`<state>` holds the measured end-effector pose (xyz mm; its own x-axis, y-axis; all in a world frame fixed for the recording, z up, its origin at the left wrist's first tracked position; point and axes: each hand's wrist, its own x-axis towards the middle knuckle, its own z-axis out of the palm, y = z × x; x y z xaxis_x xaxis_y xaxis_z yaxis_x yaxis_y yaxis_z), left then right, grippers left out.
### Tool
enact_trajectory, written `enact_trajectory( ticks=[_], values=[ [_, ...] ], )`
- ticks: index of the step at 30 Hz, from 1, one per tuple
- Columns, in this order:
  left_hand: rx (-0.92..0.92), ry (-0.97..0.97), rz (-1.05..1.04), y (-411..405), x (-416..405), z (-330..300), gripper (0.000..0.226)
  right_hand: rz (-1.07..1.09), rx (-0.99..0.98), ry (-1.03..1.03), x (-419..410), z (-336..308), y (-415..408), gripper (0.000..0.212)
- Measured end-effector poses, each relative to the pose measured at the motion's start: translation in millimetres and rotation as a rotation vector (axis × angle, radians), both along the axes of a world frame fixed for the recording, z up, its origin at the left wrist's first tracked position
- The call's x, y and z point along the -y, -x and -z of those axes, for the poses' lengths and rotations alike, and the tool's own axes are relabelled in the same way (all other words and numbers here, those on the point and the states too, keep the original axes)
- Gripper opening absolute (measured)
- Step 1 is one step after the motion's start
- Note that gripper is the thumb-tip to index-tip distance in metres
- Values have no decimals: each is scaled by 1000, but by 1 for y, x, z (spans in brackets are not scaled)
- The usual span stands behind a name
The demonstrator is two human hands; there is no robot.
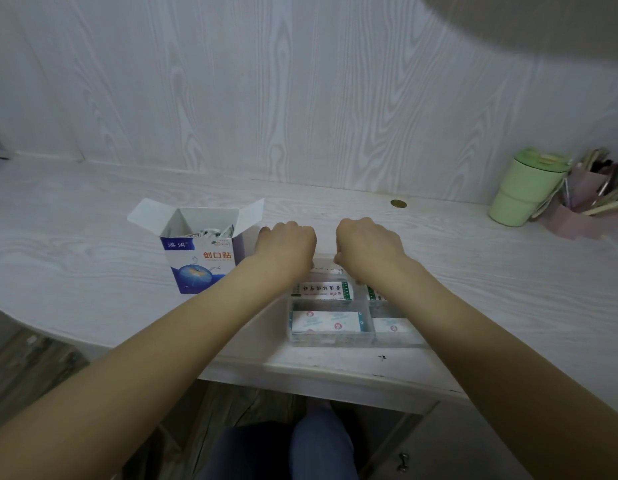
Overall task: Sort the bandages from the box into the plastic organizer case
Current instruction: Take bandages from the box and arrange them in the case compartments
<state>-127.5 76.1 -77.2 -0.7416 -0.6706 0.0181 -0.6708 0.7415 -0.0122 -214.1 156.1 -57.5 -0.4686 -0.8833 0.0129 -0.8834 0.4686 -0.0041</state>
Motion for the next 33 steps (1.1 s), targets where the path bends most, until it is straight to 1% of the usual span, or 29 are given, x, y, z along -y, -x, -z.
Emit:
enact_trajectory(
  ticks=[5, 10, 12, 21, 26, 29, 33],
  values=[
    [10, -57, -35, 0, 6, 6, 21, 38, 70, -96, 7, 3, 0, 26],
    [9, -70, -54, 3, 8, 7, 19, 44, 90, -113, 9, 6, 4, 11],
    [5, -72, -62, 4, 9, 7, 19, 39, 98, -122, 10, 6, 5, 9],
    [0, -90, -64, 6, 11, 3, 24, 74, 117, -105, 15, 7, 8, 12],
    [-13, -110, -66, 5, 11, 4, 22, 86, 141, -124, 15, 5, 10, 14],
    [-53, -152, -52, 1, 10, 2, 22, 79, 193, -131, 14, 1, 12, 16],
    [-166, -187, -35, -8, 5, -4, 20, 61, 228, -113, 9, -3, 11, 18]
  ],
)
